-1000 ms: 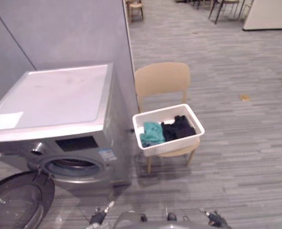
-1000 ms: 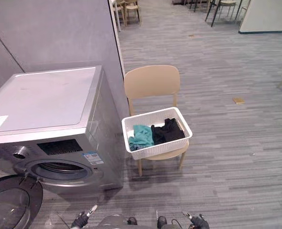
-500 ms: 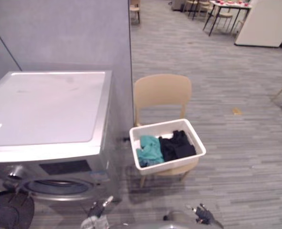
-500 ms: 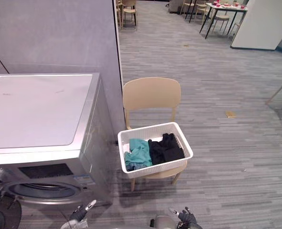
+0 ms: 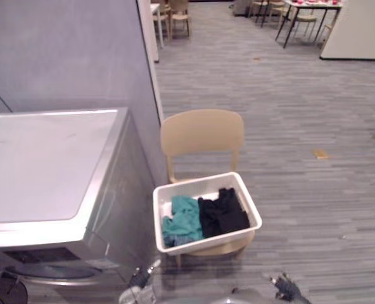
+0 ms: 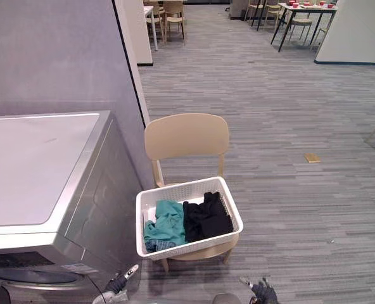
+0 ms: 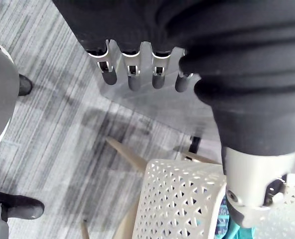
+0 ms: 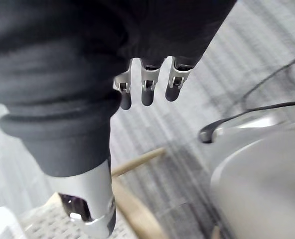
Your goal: Pick up the laundry basket with both hands and put the clothes into the washing machine.
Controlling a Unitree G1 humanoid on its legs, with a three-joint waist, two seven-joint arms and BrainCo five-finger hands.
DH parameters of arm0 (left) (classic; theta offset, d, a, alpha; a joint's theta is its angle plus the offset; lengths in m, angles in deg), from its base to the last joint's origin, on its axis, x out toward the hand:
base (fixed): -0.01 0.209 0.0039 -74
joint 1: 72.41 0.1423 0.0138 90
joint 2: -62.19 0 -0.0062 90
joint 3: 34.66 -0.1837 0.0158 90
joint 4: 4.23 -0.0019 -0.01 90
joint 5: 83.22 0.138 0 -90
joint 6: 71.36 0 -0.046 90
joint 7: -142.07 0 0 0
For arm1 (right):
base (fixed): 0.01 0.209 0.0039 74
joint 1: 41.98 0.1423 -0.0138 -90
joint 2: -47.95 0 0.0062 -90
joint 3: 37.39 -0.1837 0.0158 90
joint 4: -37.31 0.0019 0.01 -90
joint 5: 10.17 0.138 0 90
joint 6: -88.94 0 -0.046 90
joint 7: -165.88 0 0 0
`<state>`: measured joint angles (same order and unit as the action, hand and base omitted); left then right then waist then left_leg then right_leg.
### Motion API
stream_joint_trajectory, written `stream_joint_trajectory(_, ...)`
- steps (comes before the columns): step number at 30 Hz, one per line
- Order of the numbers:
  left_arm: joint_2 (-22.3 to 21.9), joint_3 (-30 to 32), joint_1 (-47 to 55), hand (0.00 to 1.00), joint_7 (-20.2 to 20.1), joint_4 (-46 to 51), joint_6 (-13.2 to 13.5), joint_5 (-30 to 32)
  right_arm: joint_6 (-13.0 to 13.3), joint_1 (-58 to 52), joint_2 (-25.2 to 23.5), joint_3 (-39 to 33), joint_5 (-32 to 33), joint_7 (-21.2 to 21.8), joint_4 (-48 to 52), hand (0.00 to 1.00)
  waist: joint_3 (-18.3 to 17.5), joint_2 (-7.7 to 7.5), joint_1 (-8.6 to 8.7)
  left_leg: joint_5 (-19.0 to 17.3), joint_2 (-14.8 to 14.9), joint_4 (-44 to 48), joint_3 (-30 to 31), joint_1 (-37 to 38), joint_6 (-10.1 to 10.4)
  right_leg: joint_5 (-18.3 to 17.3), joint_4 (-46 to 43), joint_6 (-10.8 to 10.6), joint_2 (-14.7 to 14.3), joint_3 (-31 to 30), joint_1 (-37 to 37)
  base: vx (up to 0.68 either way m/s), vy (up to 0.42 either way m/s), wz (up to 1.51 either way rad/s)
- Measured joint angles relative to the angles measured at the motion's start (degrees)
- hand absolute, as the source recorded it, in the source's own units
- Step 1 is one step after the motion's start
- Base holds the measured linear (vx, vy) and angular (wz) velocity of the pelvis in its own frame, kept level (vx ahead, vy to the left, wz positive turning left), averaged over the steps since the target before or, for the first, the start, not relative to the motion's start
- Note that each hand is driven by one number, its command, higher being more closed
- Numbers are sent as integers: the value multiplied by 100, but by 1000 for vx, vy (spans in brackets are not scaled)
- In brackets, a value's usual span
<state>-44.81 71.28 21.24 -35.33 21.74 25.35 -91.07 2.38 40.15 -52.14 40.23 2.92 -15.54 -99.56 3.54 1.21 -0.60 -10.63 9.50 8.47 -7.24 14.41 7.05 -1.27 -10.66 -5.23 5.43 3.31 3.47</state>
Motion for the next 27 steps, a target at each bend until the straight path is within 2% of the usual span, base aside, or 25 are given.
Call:
stream_joint_trajectory(1,19,-14,4,0,-4,-28,0,0,66,-71,38,151,-62,10,710,0,-50,-5,-2,3,45,-3,83,-87,1,160,285,11,-63,59,-79,-8,-69,12)
stream_joint_trajectory(3,94,-65,4,0,-4,-67,4,9,195,-83,70,181,-174,20,1428,0,-96,-35,-6,13,52,-8,200,-210,3,383,676,15,-82,159,-194,-38,-48,24)
stream_joint_trajectory(5,206,-152,29,0,-5,-126,4,22,299,-49,92,234,-249,33,1942,0,-127,-117,-10,13,41,-38,292,-322,3,619,1066,13,-68,298,-319,-62,1,29)
stream_joint_trajectory(6,304,-267,69,0,-5,-129,2,80,352,-61,96,347,-387,49,2225,0,-180,-208,-11,13,24,-55,359,-453,4,759,1310,8,-48,372,-344,-61,11,29)
stream_joint_trajectory(9,469,-479,109,0,-16,-126,9,197,446,-21,187,646,-729,186,2827,0,-253,-353,-26,0,-5,-157,563,-754,15,988,1646,16,-7,554,-275,-91,8,33)
stream_joint_trajectory(13,514,-708,46,0,-52,-123,25,350,519,332,582,1107,-1172,296,3021,0,-226,-295,-41,-138,-43,-246,623,-946,32,1103,1666,-36,58,677,-111,-103,23,19)
stream_joint_trajectory(17,654,-964,-24,0,-112,-123,30,412,531,1081,901,1990,-1379,313,2918,0,-105,-270,-62,-144,-117,-103,697,-1182,26,1172,1664,-34,117,696,44,-110,4,0)
stream_joint_trajectory(19,697,-1097,-172,0,-105,-115,31,412,559,1727,1095,2391,-1430,400,2505,0,159,-263,-96,-143,-131,67,764,-1379,26,1227,1641,-7,129,719,136,-95,-26,7)
stream_joint_trajectory(20,694,-1191,-318,0,-100,-81,30,405,554,2135,1249,2636,-1447,406,2204,0,351,-253,-181,-143,-141,204,820,-1552,27,1304,1637,29,134,741,220,-105,-25,15)
stream_joint_trajectory(23,631,-1388,-720,0,22,74,47,366,510,3330,1540,3219,-1532,411,1415,0,1108,-43,-352,-136,-140,609,948,-1968,38,1299,1187,92,159,765,646,-133,-14,14)
stream_joint_trajectory(24,622,-1390,-779,0,58,94,49,334,501,3547,1563,3333,-1559,410,1249,0,1223,-20,-368,-130,-140,664,978,-2049,46,1290,1112,103,167,775,718,-105,-23,9)
stream_joint_trajectory(26,653,-1408,-1007,0,202,178,109,187,481,4284,1565,3665,-1605,401,764,0,1640,-34,-470,-120,-142,852,1076,-2321,64,1242,827,164,189,812,984,-146,-38,11)
stream_joint_trajectory(27,655,-1414,-1076,0,246,181,112,162,477,4408,1569,3693,-1608,391,691,0,1692,-48,-491,-119,-146,888,1091,-2406,66,1239,773,167,196,815,1066,-115,-30,12)
